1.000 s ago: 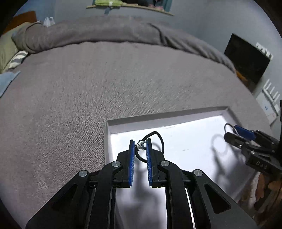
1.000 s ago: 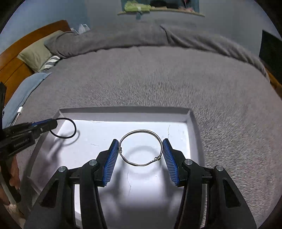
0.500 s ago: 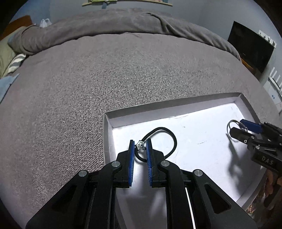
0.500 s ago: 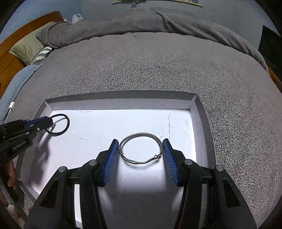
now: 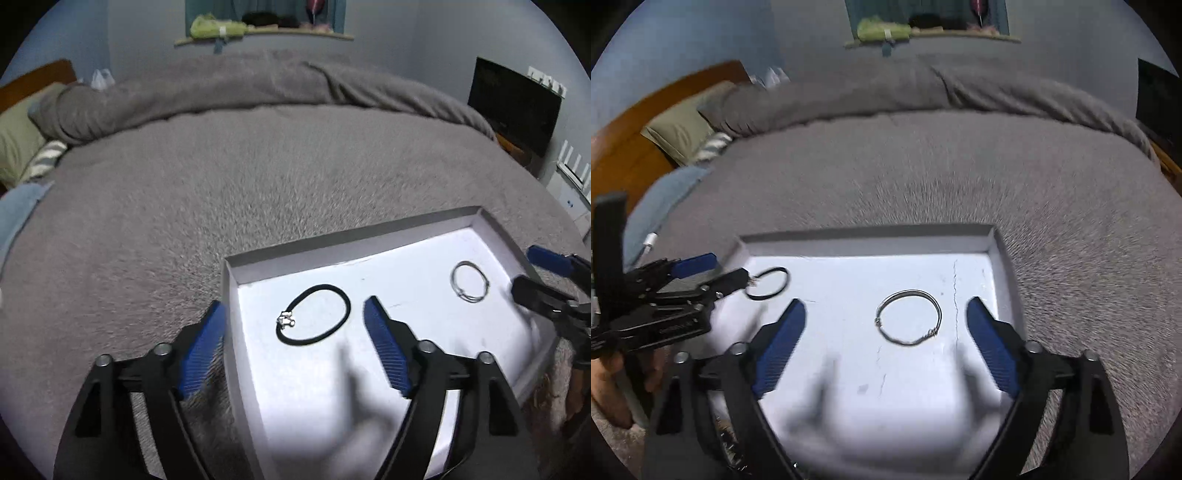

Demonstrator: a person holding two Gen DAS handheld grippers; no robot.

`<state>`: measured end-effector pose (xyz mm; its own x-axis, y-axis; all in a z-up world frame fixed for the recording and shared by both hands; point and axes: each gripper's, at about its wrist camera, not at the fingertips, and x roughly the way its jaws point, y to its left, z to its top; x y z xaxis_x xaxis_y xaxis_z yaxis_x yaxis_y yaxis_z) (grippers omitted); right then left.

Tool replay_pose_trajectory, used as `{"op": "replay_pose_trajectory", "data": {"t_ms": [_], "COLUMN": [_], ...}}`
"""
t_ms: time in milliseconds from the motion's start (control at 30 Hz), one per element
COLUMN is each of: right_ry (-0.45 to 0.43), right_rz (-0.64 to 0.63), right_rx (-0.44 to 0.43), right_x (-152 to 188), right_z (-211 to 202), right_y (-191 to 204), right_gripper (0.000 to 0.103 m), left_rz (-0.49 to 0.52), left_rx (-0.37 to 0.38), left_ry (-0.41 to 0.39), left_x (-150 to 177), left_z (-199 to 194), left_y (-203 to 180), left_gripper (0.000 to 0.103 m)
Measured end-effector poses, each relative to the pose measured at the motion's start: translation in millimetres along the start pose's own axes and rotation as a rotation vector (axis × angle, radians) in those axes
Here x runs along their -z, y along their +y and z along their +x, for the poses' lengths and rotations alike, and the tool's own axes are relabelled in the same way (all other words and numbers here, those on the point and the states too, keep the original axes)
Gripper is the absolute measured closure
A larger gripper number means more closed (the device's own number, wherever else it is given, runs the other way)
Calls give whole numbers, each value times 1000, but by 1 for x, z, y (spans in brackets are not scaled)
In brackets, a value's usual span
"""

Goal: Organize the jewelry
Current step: 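Carry the hair tie and bangle into the tray and open both tools, then move the left tool to the dark beaded bracelets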

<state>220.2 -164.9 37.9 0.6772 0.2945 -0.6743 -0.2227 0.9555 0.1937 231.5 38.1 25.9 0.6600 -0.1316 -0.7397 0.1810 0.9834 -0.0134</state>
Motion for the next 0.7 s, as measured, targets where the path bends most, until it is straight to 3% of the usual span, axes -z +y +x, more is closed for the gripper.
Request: {"op": "replay_pose_trajectory", "data": {"t_ms": [133,367,700], "right_ry": [-80,-185,-167], "right_rz": [3,29,-1], "right_rx": [17,76,137], "right_x": [4,12,53], "right_z": [-35,-86,-114], "right_y": [-5,-16,-25], "right_gripper": [5,5,5], "left_rz": [5,-42,-56], "left_rx": [-49,-36,-39], "left_ry": [-61,-90,-143], "left_x": [10,31,72], "left_z": [-29,-69,-119], "left_y": [-1,7,8], "left_gripper": [12,10,9]}}
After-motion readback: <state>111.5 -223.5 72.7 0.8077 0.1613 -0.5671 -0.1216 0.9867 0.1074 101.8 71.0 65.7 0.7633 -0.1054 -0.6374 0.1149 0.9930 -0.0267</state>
